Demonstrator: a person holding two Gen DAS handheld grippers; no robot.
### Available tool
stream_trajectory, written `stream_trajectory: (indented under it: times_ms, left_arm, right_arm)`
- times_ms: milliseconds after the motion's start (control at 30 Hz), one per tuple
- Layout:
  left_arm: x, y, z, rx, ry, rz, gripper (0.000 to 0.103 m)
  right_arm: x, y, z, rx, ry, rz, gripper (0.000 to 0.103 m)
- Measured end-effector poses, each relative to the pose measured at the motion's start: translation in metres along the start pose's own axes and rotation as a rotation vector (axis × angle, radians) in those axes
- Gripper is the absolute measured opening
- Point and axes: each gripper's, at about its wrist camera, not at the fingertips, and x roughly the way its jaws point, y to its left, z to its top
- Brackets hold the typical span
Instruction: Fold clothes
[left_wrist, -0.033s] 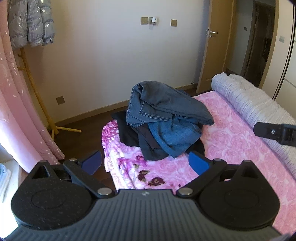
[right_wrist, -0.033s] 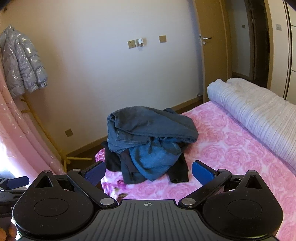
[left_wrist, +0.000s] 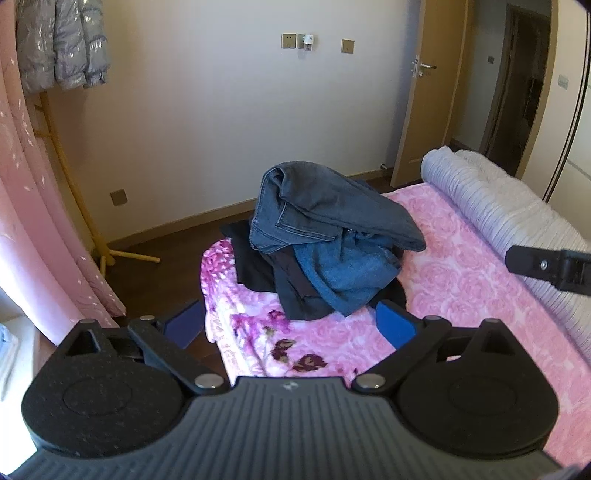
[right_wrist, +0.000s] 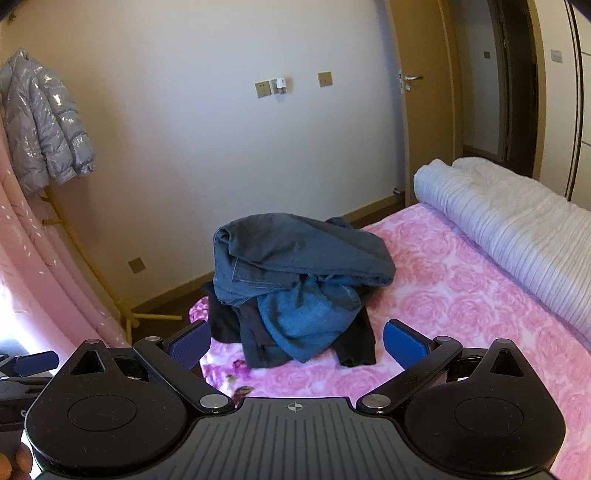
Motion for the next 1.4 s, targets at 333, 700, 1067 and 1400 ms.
stream_trajectory:
  times_ms: [333, 700, 1067, 1400]
  left_arm:
    - [0.008, 0.002, -0.007, -0.049, 0.011, -0.041, 0.097]
    - [0.003, 0.0, -0.001, -0.037, -0.002, -0.03, 0.097]
    - [0.002, 0.001, 0.001, -0.024, -0.004, -0.024, 0.097]
    - [0.002, -0.001, 0.002, -0.017, -0.003, -0.035, 0.097]
  right_arm:
    - [0.005, -0.003, 0.0, -0.01, -0.027, -0.019, 0.102]
    - [0.007, -0.004, 0.004, -0.03, -0.037, -0.041, 0.102]
    - [0.011, -0.012, 0.002, 0.01, -0.014, -0.047, 0.102]
    - [0.009, -0.014, 0.004, 0.01, -0.029, -0.033, 0.102]
